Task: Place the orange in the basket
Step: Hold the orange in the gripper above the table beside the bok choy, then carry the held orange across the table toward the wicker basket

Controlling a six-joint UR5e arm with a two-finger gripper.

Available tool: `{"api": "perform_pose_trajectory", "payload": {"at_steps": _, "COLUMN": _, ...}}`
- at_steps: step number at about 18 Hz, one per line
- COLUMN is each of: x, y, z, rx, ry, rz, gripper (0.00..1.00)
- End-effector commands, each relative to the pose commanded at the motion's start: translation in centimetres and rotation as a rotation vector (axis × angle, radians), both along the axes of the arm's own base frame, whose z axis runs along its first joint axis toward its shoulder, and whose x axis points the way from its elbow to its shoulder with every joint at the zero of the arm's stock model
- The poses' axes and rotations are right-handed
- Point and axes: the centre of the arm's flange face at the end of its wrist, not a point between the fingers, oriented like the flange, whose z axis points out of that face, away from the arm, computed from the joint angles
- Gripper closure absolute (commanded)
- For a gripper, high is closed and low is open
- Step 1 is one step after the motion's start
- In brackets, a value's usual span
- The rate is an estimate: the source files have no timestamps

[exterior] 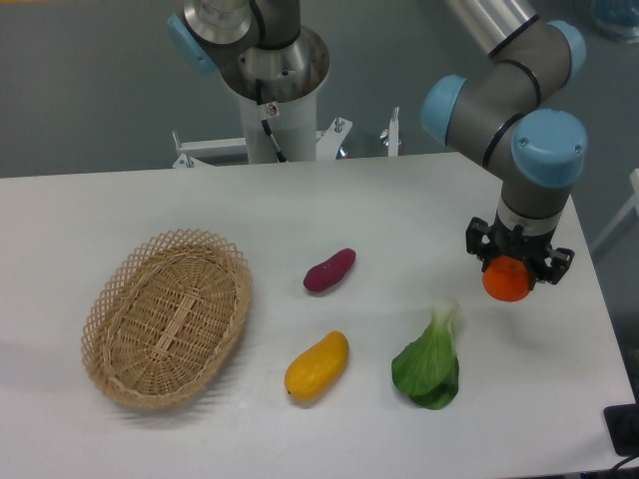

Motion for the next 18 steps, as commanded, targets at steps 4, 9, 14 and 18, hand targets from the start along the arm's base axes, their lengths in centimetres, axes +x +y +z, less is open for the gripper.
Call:
{"api": "perform_pose_trajectory", "payload": {"at_steps": 4, "x": 0.0, "y": 0.1, "z": 0.1, "rx": 0.002, "ry": -0.001, "rz": 0.006, "gripper": 0.57}}
{"api": "perform_pose_trajectory", "payload": {"at_steps": 9, "x": 0.4, "y": 0.5, "z": 0.0, "rx": 0.014, "ry": -0.006, "rz": 0.036, "gripper": 0.57}}
{"api": "perform_pose_trajectory", "payload": {"at_steps": 14, "x": 1.9, "y": 2.6, "z": 0.5, "rx": 0.072, "ry": 0.004, "rz": 0.113, "gripper": 0.6}}
{"api": "perform_pose_trajectory", "payload": {"at_steps": 18, "x": 3.2, "y": 3.7, "z": 0.9, "rx": 0.084, "ry": 0.002, "rz": 0.093, "gripper": 0.64}}
